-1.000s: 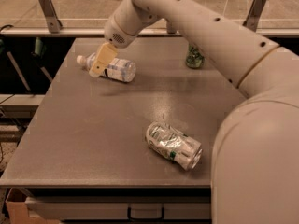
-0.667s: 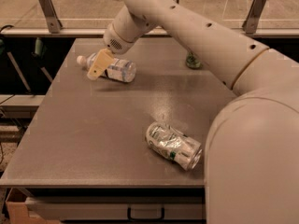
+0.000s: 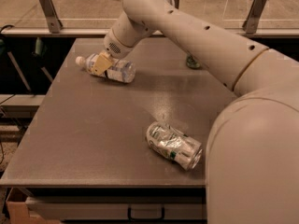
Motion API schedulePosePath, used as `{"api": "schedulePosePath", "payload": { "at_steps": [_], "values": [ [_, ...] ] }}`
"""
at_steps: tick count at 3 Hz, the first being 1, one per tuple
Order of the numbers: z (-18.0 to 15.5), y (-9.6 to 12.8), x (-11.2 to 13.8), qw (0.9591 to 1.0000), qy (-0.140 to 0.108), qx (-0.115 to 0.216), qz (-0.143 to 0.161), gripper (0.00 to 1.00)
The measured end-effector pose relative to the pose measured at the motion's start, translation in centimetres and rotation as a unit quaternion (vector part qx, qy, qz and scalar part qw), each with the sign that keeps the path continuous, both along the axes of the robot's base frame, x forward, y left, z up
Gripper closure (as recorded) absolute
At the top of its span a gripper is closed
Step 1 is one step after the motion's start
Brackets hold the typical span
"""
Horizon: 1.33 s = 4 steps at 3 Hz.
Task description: Pick blue plastic bottle
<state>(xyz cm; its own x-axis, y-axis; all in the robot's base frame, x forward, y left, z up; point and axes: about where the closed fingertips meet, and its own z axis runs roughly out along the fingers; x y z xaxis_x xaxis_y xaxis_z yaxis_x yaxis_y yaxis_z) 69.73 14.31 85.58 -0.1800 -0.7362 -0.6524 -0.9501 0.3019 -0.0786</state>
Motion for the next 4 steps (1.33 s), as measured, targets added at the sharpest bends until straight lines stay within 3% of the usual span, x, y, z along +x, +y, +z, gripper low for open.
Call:
{"api": "schedulePosePath", "payload": {
  "at_steps": [1,2,3,4],
  "values": [
    [1.6,0.2,-0.3,0.9998,-0.01,0.017,0.009,0.85],
    [5.4,0.1,-1.2,0.9963,-0.039,0.067,0.037,1.0],
    [8.9,-0.7,-3.6,0.9849,-0.064,0.15,0.06,1.0],
    [11.2,-2.1,-6.7,0.964,-0.077,0.247,0.063,1.0]
  ]
}}
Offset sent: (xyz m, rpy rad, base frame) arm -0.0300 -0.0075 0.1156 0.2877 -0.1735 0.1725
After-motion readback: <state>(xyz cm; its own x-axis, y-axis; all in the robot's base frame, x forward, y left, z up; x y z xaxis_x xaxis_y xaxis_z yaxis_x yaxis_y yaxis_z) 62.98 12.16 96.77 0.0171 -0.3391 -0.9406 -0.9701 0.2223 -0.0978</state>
